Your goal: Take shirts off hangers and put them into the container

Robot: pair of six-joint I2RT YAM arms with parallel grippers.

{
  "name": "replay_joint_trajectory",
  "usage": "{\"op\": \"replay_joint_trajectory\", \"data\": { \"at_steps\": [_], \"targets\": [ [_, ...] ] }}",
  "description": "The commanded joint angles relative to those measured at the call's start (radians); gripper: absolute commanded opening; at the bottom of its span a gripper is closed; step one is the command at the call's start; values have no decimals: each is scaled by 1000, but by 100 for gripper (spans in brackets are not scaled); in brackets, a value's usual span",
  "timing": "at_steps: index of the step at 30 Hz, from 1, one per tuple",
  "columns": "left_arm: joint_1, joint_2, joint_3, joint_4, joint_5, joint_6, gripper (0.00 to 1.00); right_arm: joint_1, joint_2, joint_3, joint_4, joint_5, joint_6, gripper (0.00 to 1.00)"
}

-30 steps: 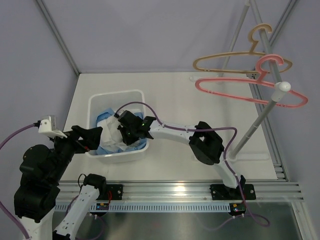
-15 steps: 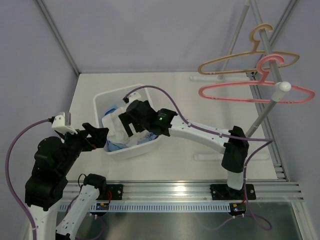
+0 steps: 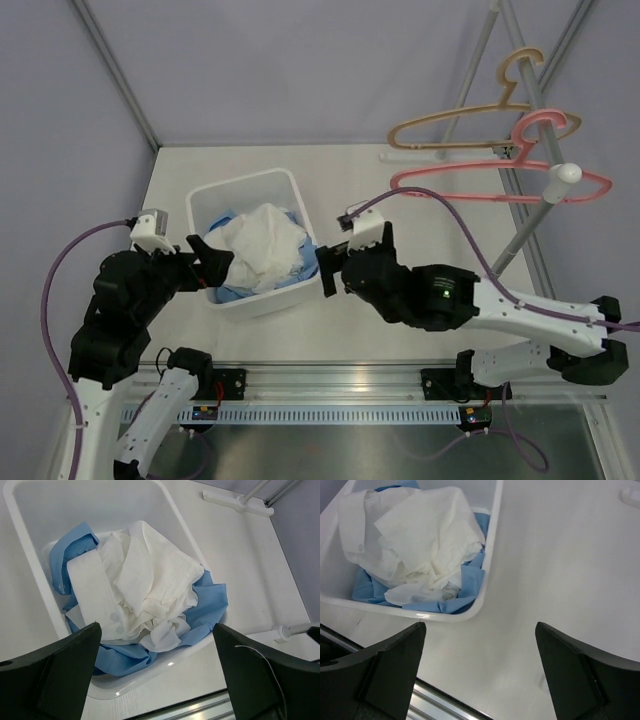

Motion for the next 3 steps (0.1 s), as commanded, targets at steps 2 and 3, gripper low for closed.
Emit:
{"op": "replay_joint_trajectory", "data": {
  "at_steps": [2, 3],
  "targets": [
    [0, 18, -18, 68, 15, 15, 99, 79, -174, -80, -168, 240, 202, 99],
    [0, 22, -24, 72, 13, 12, 99, 99, -202, -114, -182, 245, 215, 99]
  ]
}}
